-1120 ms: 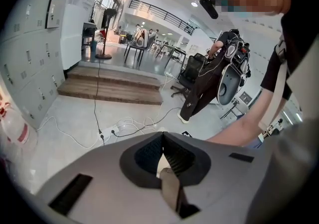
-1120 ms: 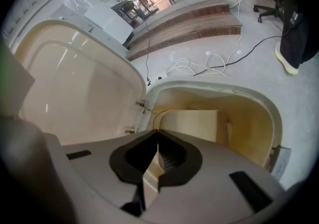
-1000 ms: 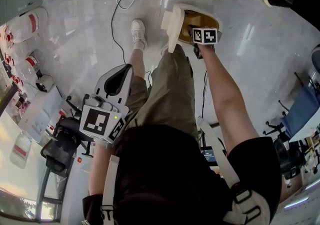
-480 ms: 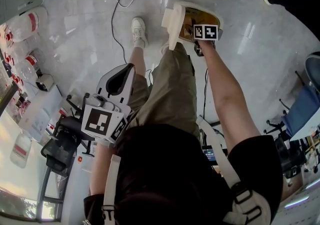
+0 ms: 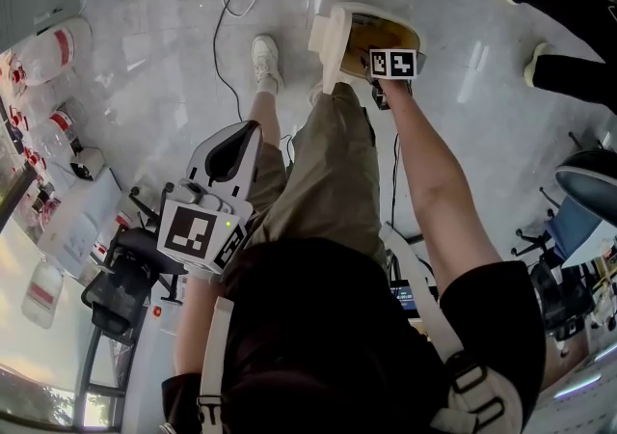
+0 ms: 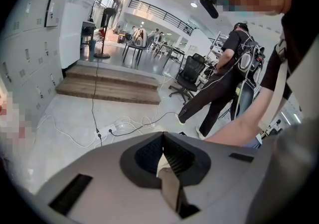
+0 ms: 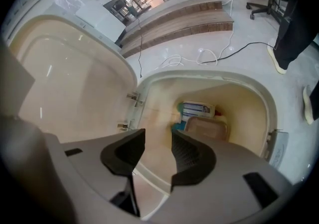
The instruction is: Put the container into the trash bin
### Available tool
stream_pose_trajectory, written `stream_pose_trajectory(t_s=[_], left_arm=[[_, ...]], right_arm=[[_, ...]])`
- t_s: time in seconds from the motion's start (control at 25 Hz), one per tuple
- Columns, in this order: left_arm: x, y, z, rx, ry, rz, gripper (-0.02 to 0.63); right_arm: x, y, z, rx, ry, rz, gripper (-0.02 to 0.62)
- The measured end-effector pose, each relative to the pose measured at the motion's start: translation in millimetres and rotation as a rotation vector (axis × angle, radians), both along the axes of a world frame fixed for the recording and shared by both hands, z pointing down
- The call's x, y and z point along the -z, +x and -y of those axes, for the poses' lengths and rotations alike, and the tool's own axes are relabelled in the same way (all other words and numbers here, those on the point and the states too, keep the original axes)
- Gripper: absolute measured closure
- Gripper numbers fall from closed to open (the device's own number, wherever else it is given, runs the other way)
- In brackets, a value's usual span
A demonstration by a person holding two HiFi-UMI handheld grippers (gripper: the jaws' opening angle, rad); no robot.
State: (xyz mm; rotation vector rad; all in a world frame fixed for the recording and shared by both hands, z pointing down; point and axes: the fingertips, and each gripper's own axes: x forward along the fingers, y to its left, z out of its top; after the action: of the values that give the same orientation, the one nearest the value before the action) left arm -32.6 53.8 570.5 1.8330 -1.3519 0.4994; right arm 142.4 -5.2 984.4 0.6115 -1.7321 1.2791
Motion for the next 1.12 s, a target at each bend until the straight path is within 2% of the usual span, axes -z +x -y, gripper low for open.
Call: stream_pose_trajectory(t_s=[0.2,0.28,0.36,0.48,1.12], left_arm=[[6.9,-0.7,1.3,-0.004,0.010,-0.002,0.598],[11.5,-0.8,1.7,-0.004,0.016,-0.002,0.598],[15.1,-0.9,2.6,-0.005,0.027,-0.003,0.598],[20.7,-1.8,6.1,-0.003,0.058,-0.012,0.598],[73.2,-41.0,16.4,0.043,0.175,-0.019,0.598]], right_arm=[[12.3,-0.2,1.7,-0.007,0.020,0.001,0.435],[20.1,0.9,2.7,0.004,0.042,-0.005,0.462],[28.1,3.0,6.1,0.013,0.076,-0.020,0.532],[44.0,2.9,15.0,0.019,0.119,-0.026,0.561],[155.8,-37.2,19.1,0.041,0.220,0.071,0.580]])
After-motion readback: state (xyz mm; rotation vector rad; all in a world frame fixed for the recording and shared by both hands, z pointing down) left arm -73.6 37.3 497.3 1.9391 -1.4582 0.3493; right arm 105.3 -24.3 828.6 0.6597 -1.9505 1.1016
